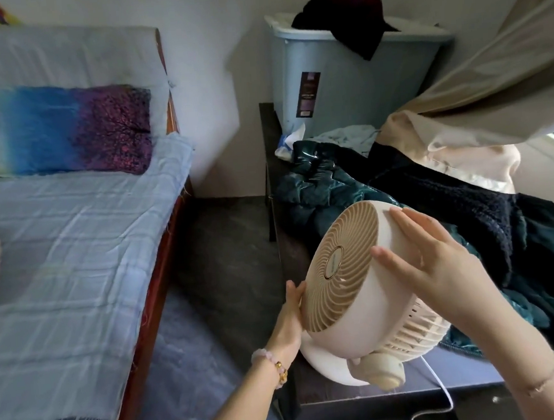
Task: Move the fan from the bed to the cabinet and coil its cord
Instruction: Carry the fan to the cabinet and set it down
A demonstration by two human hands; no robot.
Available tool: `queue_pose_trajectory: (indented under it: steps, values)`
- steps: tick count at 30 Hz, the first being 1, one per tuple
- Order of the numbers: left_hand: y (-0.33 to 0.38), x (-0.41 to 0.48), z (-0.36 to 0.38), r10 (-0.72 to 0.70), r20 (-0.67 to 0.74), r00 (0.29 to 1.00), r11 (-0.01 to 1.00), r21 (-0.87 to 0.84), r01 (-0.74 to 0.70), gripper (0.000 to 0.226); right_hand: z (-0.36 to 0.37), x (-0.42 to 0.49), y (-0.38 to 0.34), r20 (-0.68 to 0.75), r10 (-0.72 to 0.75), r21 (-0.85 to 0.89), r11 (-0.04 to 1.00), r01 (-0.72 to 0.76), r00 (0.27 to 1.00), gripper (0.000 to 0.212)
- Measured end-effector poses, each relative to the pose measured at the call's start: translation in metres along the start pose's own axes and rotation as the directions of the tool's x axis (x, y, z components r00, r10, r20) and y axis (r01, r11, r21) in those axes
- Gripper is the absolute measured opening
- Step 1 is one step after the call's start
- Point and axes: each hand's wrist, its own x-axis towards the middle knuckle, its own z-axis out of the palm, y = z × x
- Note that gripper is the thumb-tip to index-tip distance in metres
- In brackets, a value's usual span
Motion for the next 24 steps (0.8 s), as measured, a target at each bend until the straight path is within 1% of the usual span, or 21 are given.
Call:
queue_pose_trajectory:
  steps: [5,8,12,18,24]
  values:
    - [-0.007,0.007,-0.004,-0.025,0.007,1.000,1.000,0.015,0.025,0.067,0.003,0.001,-0.004,0.000,0.008,-0.043,0.999,-0.008,1.000,0.080]
    - [-0.012,0.010,-0.004,-0.026,0.045,0.999,0.999,0.028,0.024,0.064,0.008,0.003,-0.011,-0.010,-0.008,-0.082,0.997,0.008,1.000,0.084]
    - [-0.016,0.014,-0.004,-0.047,0.090,0.995,0.999,-0.002,0.048,0.055,0.012,0.002,-0.017,-0.016,-0.024,-0.127,0.992,0.022,1.000,0.085]
    - [-0.020,0.019,-0.011,-0.122,0.095,0.988,0.992,0.016,0.121,0.054,0.010,-0.001,-0.016,-0.028,-0.017,-0.079,0.997,0.015,0.999,0.082]
    - [-0.015,0.011,-0.010,-0.120,0.101,0.988,0.993,-0.006,0.121,0.047,0.009,-0.003,-0.012,-0.039,0.010,-0.019,1.000,-0.011,0.999,0.076]
